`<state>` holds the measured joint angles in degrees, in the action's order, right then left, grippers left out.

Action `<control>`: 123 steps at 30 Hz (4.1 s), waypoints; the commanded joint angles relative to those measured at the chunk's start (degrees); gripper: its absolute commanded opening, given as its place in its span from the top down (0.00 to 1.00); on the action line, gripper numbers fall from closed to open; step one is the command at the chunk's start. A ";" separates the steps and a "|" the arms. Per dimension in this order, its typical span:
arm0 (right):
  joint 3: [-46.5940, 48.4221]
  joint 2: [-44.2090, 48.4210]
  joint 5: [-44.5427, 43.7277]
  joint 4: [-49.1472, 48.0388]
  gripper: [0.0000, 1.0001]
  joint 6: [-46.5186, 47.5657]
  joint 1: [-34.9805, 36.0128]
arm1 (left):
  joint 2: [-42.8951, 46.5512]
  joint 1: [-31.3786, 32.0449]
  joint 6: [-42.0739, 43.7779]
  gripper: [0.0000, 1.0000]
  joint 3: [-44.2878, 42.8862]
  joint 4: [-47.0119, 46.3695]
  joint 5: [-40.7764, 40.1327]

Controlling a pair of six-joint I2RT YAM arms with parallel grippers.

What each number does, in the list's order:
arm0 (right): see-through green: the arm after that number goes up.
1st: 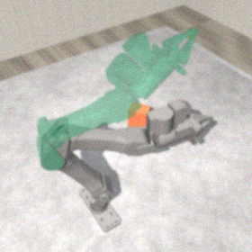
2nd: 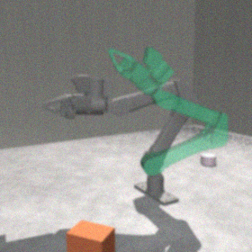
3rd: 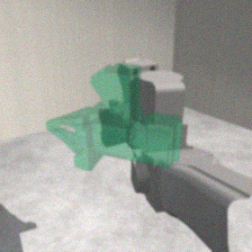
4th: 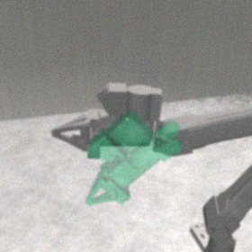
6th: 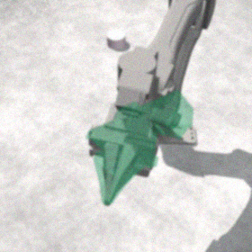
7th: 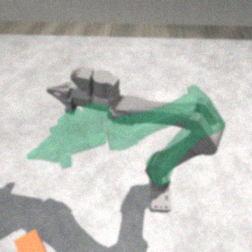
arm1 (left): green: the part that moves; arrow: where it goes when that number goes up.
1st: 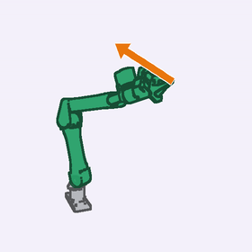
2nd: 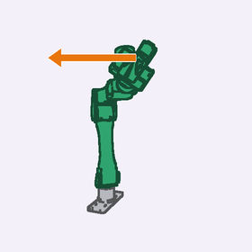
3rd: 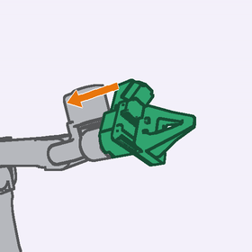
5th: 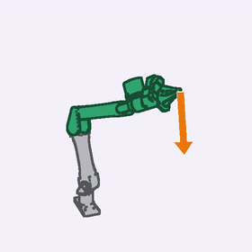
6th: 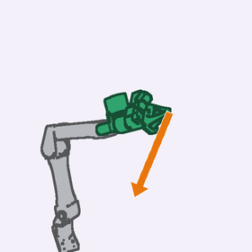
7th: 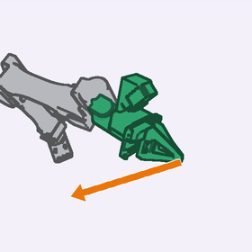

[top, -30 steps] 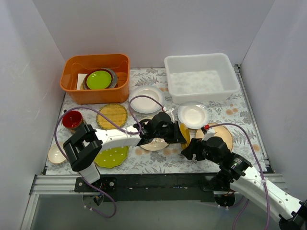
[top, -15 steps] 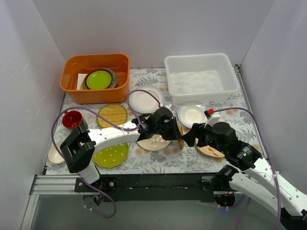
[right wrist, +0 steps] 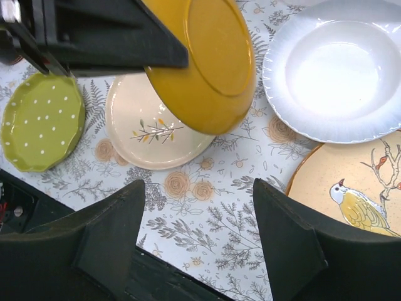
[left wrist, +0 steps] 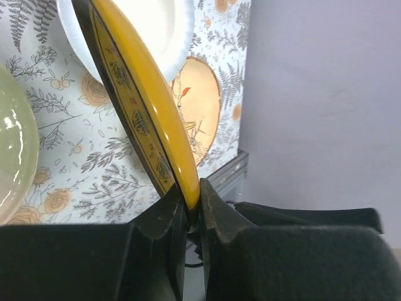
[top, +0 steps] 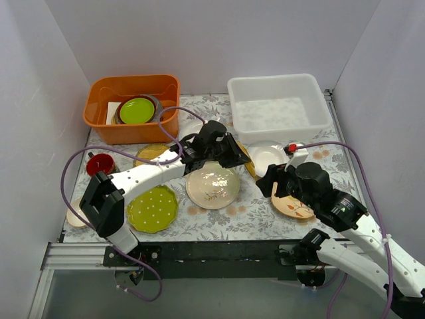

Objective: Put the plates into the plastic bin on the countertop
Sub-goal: Pick up the plate at the center of the board, then adjust the plate.

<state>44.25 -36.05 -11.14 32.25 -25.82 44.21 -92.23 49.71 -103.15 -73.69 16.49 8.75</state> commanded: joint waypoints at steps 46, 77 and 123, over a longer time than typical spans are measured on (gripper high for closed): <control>-3.29 -6.75 -27.00 -20.64 0.28 11.49 2.73 | 0.56 -4.54 -42.29 1.00 16.64 -44.87 24.29; -13.66 -0.86 -30.35 -37.61 0.77 17.83 4.93 | -4.89 -0.94 -49.95 1.00 21.40 -53.58 25.88; 22.73 -28.46 24.58 -7.55 0.02 23.19 -8.70 | -5.07 -21.50 -11.35 1.00 -6.73 7.36 43.09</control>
<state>66.02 -64.25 8.05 25.78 -4.03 35.38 -99.02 29.43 -106.56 -82.04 33.58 40.88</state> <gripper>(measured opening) 0.982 0.095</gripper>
